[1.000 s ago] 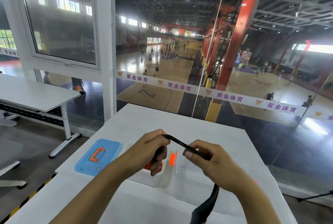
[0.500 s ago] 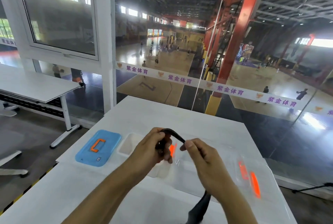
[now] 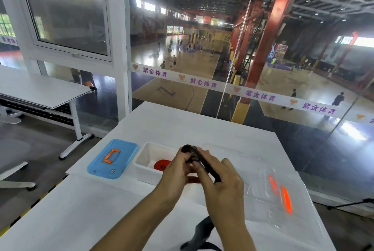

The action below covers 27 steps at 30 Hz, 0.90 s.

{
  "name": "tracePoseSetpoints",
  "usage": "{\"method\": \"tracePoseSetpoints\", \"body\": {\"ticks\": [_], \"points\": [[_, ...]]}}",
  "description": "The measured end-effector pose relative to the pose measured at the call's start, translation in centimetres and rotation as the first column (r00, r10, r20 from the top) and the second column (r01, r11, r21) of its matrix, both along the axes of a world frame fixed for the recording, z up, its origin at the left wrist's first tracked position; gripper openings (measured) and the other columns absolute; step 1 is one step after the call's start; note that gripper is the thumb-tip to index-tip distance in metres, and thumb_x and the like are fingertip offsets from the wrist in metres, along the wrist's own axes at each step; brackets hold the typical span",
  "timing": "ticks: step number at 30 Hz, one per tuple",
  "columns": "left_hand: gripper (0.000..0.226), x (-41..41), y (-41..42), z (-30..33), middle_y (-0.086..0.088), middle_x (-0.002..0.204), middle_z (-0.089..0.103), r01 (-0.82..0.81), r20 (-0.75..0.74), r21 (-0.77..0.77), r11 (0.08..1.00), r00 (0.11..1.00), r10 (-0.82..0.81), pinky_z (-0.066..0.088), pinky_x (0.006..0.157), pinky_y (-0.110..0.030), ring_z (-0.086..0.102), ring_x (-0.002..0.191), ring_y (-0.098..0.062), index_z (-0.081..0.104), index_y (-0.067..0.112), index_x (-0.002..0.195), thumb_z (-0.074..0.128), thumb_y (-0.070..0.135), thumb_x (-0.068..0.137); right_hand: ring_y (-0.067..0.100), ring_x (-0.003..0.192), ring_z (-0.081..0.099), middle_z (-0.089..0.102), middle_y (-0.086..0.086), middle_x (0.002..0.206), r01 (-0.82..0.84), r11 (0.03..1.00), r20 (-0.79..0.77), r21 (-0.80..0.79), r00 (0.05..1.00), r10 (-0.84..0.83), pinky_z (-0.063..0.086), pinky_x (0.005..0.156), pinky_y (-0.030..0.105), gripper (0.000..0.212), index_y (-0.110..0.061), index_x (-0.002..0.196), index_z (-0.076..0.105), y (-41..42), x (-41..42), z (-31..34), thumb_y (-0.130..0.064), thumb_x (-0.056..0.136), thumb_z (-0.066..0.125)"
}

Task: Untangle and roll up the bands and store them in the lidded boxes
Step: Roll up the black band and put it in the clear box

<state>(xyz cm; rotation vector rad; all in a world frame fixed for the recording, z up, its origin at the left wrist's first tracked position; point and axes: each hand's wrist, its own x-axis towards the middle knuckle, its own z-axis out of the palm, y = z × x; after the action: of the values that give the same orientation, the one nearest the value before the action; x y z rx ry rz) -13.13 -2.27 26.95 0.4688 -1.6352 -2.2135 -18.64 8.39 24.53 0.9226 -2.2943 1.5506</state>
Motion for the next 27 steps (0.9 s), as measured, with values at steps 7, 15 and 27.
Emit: {"method": "tracePoseSetpoints", "body": {"ticks": [7, 15, 27], "points": [[0.031, 2.4, -5.0, 1.4, -0.020, 0.109, 0.076, 0.382, 0.149, -0.196, 0.903, 0.922, -0.358, 0.060, 0.084, -0.036, 0.074, 0.090, -0.029, 0.072, 0.007, 0.119, 0.065, 0.023, 0.093, 0.008, 0.068, 0.050, 0.047, -0.012, 0.071, -0.371, 0.912, 0.142, 0.174, 0.926, 0.350, 0.037, 0.063, 0.016, 0.041, -0.067, 0.108, 0.071, 3.6, -3.3, 2.9, -0.031, 0.091, 0.078], [0.023, 2.1, -6.1, 2.8, -0.016, 0.099, 0.078, 0.614, 0.394, -0.352, 0.706, 0.782, -0.483, 0.062, 0.084, -0.036, 0.077, 0.090, -0.027, 0.077, 0.004, 0.111, 0.075, 0.009, 0.089, 0.000, 0.072, 0.055, 0.057, -0.023, 0.071, -0.525, 0.799, 0.229, 0.294, 0.850, 0.474, 0.040, 0.068, 0.012, 0.034, -0.051, 0.112, 0.078, 4.2, -3.3, 4.3, -0.029, 0.087, 0.082], [0.037, 1.3, -3.0, 0.4, -0.016, 0.103, 0.079, 0.186, 0.001, -0.077, 0.980, 0.983, -0.186, 0.061, 0.083, -0.030, 0.077, 0.095, -0.028, 0.079, 0.007, 0.109, 0.079, 0.017, 0.073, -0.007, 0.118, 0.063, 0.071, -0.028, 0.122, -0.381, 0.915, 0.199, 0.133, 0.915, 0.352, 0.051, 0.105, 0.023, 0.056, -0.048, 0.137, 0.062, 3.6, -2.3, 2.8, -0.024, 0.090, 0.081]]}}
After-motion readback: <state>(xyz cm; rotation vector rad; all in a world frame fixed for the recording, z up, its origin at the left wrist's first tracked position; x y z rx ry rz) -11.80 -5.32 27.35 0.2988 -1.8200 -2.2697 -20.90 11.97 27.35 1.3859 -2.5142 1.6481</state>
